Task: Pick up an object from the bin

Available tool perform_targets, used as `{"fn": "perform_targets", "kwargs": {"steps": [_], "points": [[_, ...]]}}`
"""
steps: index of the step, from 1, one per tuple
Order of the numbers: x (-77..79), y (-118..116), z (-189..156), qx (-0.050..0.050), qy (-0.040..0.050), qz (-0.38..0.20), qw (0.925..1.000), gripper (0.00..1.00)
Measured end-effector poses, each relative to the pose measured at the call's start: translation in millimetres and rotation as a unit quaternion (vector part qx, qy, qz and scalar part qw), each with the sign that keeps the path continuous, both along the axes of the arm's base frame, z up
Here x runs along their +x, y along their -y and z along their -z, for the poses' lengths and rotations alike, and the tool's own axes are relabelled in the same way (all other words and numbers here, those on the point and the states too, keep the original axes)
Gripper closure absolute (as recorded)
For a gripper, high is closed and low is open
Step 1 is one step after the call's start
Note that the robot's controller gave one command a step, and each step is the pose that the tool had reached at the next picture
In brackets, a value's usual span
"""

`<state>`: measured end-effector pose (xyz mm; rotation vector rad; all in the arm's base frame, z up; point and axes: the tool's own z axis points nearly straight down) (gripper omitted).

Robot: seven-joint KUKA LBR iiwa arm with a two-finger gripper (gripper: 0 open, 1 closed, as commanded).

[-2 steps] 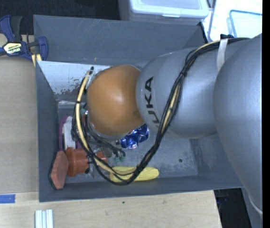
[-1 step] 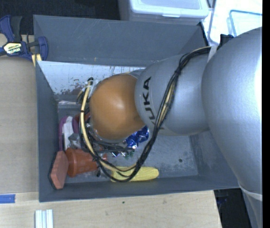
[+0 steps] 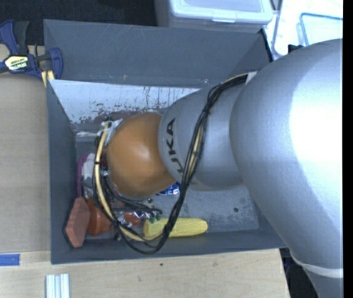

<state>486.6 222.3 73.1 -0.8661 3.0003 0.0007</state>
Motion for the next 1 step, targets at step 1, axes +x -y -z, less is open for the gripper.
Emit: {"fn": "perform_targets", "kwargs": {"steps": [1], "points": [[17.4, -1.5, -3.7, -0.001, -0.0026, -0.109, 0.9941, 1.0]]}}
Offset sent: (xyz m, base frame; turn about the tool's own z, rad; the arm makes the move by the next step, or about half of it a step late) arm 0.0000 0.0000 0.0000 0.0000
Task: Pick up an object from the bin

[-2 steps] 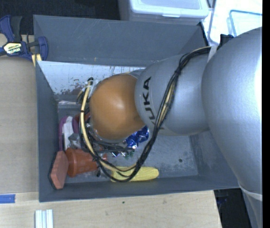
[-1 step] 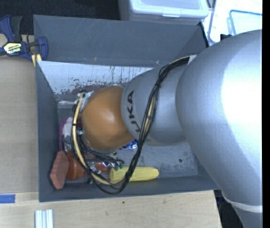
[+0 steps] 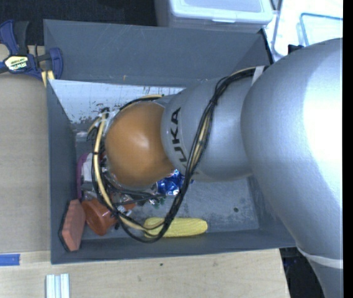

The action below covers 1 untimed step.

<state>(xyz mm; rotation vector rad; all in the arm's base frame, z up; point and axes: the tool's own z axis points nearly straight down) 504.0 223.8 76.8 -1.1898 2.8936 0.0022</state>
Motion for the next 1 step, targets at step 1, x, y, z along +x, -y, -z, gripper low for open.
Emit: {"fn": "perform_targets", "kwargs": {"steps": [1], "points": [[0.0, 0.0, -0.5, 0.0, 0.0, 0.001, 1.0, 1.0]]}}
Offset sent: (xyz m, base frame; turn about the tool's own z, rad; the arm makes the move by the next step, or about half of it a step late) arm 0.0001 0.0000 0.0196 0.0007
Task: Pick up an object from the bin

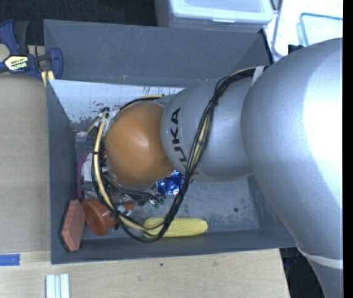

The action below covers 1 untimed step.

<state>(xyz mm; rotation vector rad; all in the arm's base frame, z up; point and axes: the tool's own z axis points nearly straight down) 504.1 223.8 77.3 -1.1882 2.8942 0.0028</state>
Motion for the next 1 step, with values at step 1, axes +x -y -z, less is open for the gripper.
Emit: {"fn": "perform_targets", "kwargs": {"steps": [1], "points": [[0.5, 1.3, -12.7, 0.0, 0.0013, 0.002, 1.0, 1.0]]}}
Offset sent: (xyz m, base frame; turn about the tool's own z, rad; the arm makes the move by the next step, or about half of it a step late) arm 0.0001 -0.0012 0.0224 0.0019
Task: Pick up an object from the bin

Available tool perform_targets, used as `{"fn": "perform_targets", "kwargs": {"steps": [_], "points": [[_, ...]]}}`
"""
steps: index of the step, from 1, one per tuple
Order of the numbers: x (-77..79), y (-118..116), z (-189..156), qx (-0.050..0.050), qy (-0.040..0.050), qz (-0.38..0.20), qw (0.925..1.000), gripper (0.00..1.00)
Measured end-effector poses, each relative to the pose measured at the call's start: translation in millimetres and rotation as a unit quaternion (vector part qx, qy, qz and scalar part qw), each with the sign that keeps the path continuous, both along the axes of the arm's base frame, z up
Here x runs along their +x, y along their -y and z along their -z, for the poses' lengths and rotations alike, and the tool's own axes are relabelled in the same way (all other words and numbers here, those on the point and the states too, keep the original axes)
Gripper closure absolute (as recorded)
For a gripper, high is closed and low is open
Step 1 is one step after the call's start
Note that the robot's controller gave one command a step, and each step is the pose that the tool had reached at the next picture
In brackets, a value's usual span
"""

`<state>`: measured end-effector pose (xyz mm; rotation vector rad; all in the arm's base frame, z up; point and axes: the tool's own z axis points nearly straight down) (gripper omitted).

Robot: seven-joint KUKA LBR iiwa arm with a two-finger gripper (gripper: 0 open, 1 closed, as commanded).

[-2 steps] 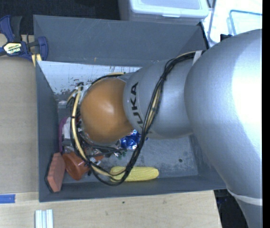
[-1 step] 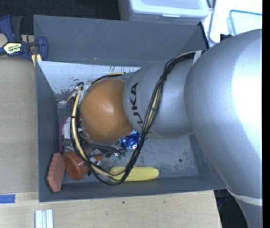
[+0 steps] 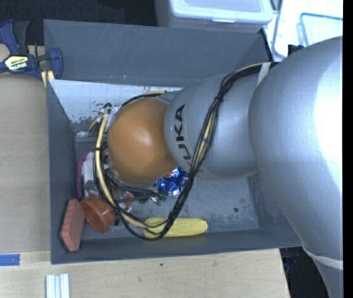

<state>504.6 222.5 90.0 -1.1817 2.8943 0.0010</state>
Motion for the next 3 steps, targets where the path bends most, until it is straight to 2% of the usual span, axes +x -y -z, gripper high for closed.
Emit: {"fn": "perform_targets", "kwargs": {"steps": [3], "points": [[1.2, 0.1, -22.3, 0.002, 0.0031, 0.003, 1.0, 1.0]]}}
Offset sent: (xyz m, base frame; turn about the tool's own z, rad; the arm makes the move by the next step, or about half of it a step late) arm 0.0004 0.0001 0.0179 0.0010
